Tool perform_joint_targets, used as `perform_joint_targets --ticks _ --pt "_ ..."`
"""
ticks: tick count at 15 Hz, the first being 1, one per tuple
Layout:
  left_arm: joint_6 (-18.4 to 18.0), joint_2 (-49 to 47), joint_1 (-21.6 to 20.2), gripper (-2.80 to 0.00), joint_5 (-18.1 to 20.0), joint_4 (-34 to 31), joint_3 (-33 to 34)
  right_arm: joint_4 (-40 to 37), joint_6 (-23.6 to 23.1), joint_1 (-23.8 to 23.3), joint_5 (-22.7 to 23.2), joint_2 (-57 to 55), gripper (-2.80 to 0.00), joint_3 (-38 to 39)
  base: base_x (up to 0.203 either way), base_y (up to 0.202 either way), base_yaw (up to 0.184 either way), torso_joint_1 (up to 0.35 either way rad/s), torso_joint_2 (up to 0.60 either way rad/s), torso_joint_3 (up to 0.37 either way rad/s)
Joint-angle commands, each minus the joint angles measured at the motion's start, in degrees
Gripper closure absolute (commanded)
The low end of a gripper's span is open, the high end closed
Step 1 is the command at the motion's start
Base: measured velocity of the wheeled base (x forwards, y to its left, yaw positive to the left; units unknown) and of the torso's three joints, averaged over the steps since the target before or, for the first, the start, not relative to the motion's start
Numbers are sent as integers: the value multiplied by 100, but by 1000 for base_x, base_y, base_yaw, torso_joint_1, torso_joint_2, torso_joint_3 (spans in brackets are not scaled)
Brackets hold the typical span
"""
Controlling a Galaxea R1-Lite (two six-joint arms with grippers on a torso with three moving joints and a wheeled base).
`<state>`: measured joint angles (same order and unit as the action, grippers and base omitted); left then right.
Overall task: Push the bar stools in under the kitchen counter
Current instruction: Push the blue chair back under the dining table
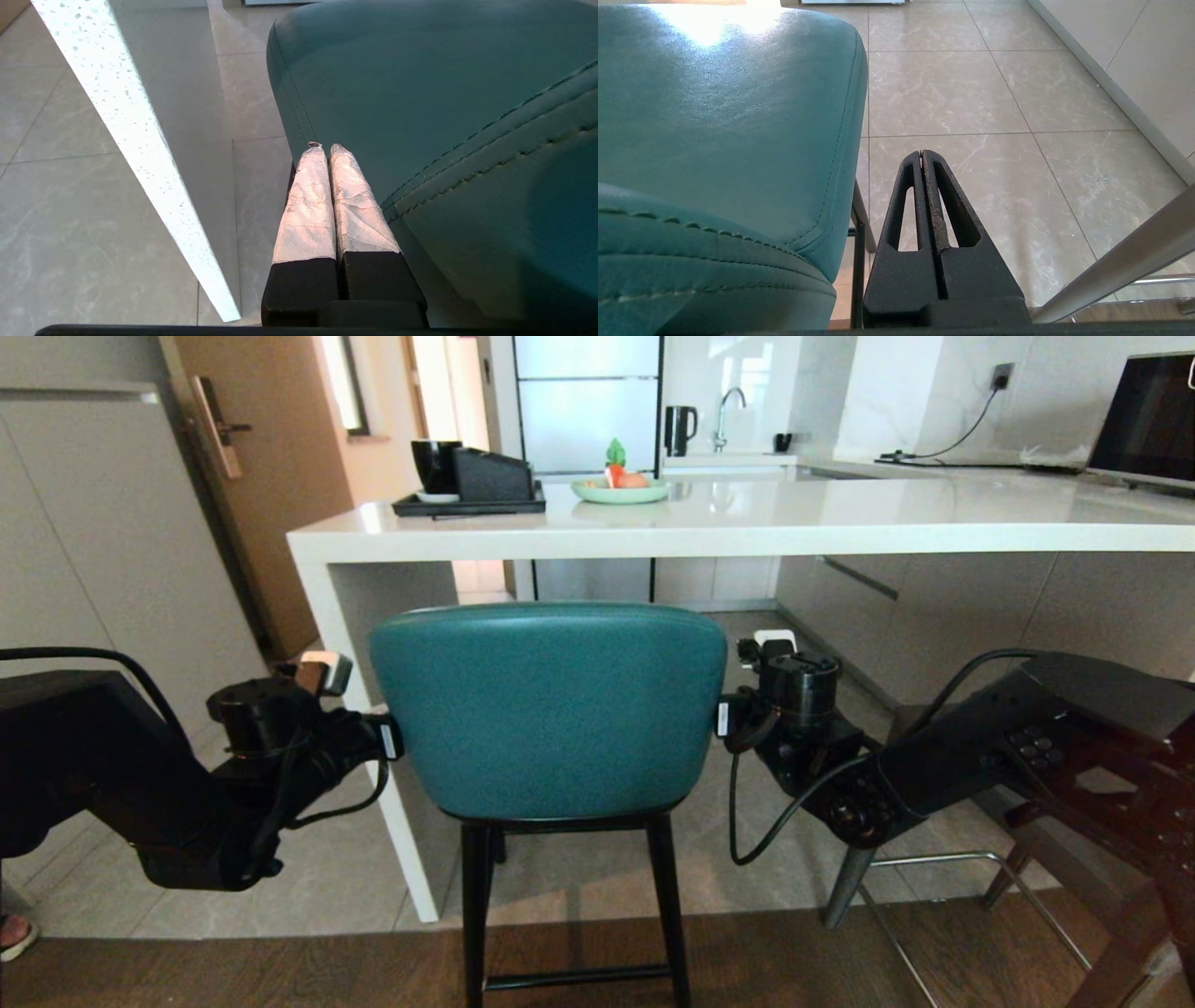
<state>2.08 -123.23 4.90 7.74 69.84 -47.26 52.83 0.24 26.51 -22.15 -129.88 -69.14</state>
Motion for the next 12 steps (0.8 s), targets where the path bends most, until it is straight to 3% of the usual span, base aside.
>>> perform_joint_targets --ticks 1,3,12 --pt "-119 -106 20 0 17 31 3 17 -6 3 0 -111 0 -136 0 0 0 0 0 0" --pt "-388 -220 64 0 12 38 -106 12 -13 -8 7 -223 0 -391 0 0 0 0 0 0" --pt "-393 -588 -23 0 -1 -224 -1074 -164 -24 -49 0 -802 0 -1479 0 0 0 0 0 0"
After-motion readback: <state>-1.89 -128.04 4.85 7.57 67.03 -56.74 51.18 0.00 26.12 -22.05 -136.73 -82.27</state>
